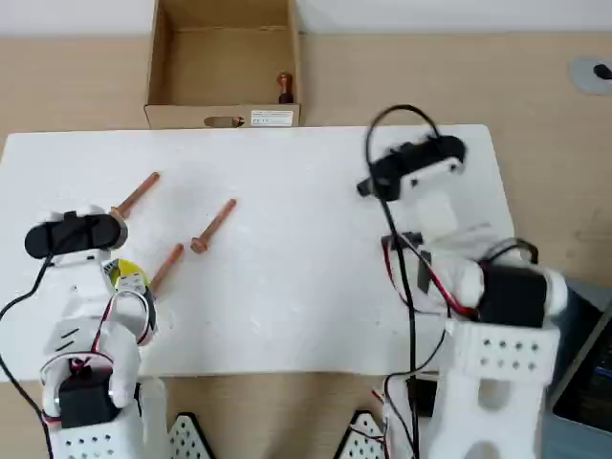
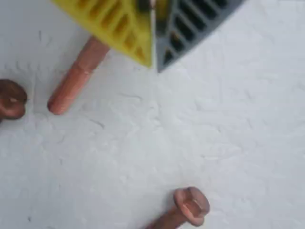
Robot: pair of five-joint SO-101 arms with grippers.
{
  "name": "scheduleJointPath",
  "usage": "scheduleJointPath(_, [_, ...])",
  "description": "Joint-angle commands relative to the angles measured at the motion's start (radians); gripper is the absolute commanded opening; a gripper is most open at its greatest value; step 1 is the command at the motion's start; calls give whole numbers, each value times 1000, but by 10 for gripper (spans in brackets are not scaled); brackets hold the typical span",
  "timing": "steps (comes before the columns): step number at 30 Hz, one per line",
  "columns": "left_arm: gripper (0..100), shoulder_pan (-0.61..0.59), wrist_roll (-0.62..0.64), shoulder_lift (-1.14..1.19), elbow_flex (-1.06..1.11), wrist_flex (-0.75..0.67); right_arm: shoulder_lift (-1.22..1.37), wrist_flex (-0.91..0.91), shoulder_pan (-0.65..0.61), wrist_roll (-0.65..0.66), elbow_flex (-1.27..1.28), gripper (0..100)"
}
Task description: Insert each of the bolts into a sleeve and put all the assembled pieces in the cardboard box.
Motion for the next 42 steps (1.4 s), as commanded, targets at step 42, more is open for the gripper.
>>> scheduleJointPath(42, [78, 288, -275, 2057, -1745, 528, -180, -92, 315, -175, 194, 10])
